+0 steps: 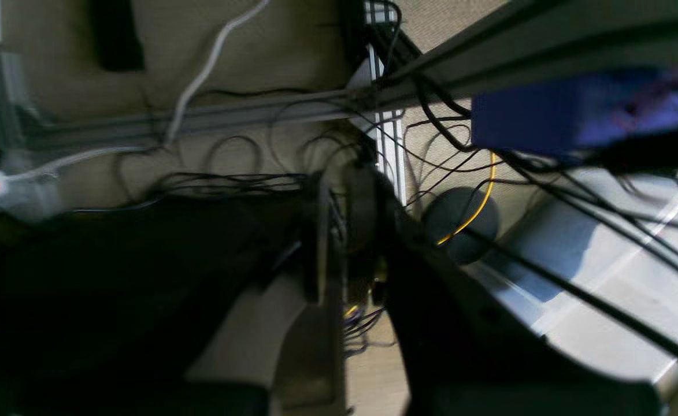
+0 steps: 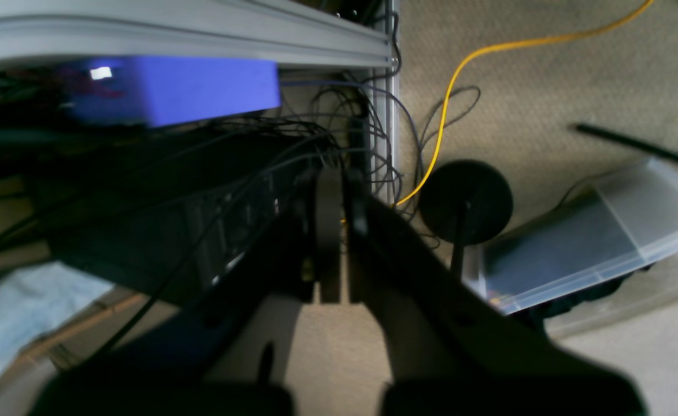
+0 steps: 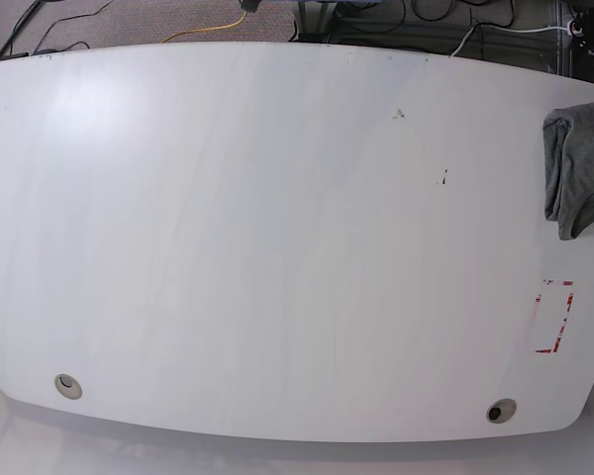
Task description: Layout the t-shirt on the table in an organized manner, then fold the t-shirt properly
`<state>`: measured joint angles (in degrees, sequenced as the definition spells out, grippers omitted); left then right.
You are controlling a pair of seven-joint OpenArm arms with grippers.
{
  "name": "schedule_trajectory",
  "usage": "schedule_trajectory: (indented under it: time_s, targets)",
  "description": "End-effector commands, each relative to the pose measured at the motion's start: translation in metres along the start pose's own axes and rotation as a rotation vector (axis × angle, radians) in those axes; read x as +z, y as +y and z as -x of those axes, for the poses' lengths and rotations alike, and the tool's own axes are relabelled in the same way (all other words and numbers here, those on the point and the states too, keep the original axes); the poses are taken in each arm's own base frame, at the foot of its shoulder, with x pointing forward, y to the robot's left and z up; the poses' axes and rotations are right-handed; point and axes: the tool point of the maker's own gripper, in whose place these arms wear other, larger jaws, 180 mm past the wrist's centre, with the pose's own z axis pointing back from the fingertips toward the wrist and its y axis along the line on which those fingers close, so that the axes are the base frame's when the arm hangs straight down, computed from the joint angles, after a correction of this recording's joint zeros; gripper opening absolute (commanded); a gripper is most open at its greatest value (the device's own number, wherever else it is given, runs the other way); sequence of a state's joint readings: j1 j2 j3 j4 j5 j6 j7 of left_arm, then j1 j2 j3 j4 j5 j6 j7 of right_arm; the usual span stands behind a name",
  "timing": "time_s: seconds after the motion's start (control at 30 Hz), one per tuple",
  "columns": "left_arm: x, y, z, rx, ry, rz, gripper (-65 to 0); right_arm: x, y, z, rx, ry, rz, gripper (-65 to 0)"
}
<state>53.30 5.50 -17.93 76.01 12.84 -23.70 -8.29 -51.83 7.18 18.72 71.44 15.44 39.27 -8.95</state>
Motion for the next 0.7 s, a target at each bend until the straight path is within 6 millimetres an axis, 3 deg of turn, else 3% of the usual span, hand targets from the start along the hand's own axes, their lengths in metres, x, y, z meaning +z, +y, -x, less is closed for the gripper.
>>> schedule_trajectory:
  time_s: [0.0,0.3,0.67]
  targets:
    - [-0.004,0.006,0.008,0.006,0.014,0.002,-60.8,-0.006,-0.005,0.009,-0.010,0.030,-0.001,-64.7]
    - [-0.033,0.015,0.024,0.040,0.073,0.016,-60.8,-0.032,-0.011,0.009,-0.004,0.040,0.002,-64.7]
    - [-0.070,0.040,0.019,0.055,0.106,0.012,-60.8,-0.069,-0.029,0.006,-0.050,0.085,0.012,-64.7]
